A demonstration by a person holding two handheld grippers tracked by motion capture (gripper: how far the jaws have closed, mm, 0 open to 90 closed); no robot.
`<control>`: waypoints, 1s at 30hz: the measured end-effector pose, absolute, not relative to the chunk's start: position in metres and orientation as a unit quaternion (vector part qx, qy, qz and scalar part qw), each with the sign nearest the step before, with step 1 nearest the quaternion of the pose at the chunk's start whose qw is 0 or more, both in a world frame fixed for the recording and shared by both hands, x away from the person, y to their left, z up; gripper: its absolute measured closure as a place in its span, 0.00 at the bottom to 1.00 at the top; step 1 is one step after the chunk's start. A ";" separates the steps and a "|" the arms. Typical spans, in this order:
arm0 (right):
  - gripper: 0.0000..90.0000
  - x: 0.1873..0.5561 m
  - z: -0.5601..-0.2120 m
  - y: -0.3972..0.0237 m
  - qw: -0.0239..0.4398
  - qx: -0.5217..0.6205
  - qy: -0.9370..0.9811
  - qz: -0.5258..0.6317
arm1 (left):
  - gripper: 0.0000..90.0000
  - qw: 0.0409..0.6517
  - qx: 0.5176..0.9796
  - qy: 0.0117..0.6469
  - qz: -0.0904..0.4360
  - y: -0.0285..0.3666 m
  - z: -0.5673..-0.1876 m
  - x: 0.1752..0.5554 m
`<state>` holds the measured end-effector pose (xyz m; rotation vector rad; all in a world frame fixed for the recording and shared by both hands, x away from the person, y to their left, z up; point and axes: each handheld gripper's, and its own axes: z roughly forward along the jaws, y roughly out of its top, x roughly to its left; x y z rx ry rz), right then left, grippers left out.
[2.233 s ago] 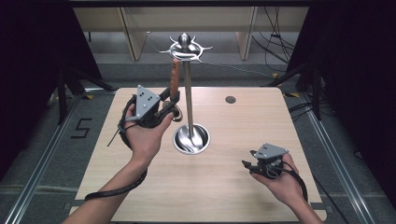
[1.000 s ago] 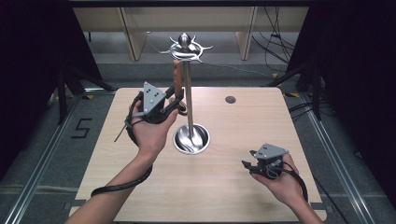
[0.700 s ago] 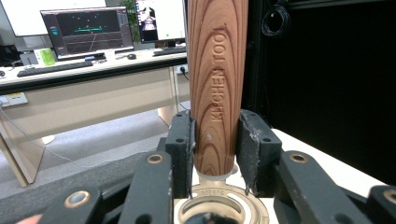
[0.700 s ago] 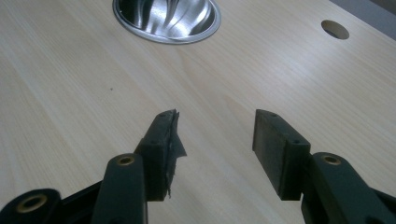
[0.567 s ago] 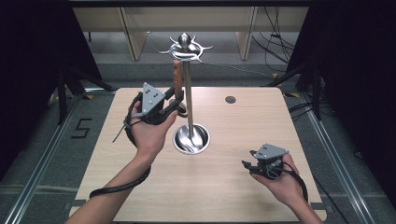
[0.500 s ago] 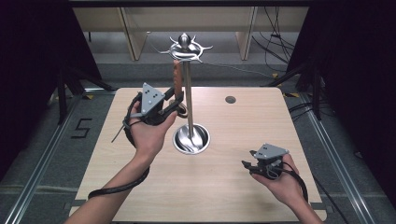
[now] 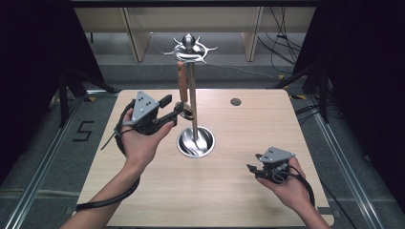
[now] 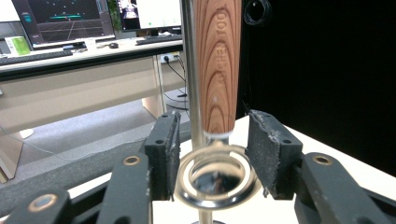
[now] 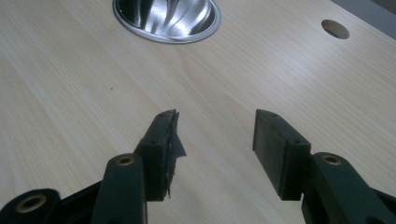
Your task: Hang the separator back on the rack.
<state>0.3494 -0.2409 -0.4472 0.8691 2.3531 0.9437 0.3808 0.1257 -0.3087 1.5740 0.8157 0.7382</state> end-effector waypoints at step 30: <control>0.56 0.348 -0.448 -0.238 0.228 0.319 0.854 0.341 | 0.50 0.512 0.711 0.375 0.301 0.194 -0.374 0.341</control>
